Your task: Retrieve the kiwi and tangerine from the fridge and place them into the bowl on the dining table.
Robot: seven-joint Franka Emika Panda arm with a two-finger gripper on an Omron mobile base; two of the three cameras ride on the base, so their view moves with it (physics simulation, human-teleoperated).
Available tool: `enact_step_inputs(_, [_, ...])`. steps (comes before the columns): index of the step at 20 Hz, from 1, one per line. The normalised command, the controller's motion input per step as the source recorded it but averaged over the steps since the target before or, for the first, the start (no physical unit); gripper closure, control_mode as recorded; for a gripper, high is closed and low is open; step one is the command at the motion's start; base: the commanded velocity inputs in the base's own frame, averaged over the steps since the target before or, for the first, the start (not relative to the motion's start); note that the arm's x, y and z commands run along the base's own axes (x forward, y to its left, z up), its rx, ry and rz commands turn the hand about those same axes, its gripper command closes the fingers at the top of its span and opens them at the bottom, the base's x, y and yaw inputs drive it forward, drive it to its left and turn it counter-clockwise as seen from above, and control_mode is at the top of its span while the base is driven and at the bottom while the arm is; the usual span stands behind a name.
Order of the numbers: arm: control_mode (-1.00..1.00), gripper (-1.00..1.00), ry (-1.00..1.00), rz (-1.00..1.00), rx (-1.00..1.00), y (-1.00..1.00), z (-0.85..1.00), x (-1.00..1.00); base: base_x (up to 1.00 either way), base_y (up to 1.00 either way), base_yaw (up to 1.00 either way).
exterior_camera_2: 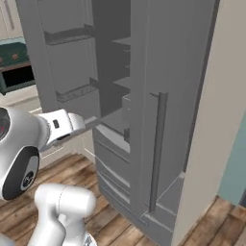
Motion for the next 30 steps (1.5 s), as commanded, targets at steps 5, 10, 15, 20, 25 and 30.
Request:
enact_step_inputs(5, [1.0, -1.0, 0.0, 0.0, 0.0, 0.0, 0.0, 0.0, 0.86, 0.39, -0.35])
enact_step_inputs(10, [1.0, -1.0, 0.0, 0.0, 0.0, 0.0, 0.0, 0.0, 0.72, 0.25, -0.36])
enact_step_inputs(15, [1.0, -1.0, 0.0, 0.0, 0.0, 0.0, 0.0, 0.0, 0.31, 0.0, -0.3])
enact_step_inputs(20, [1.0, -1.0, 0.0, 0.0, 0.0, 0.0, 0.0, 0.0, 0.4, 0.03, -0.3])
enact_step_inputs(25, [1.0, -1.0, 0.0, 0.0, 0.0, 0.0, 0.0, 0.0, 0.73, 0.52, -0.33])
enact_step_inputs(30, [1.0, -1.0, 0.0, 0.0, 0.0, 0.0, 0.0, 0.0, 0.73, 0.53, -0.34])
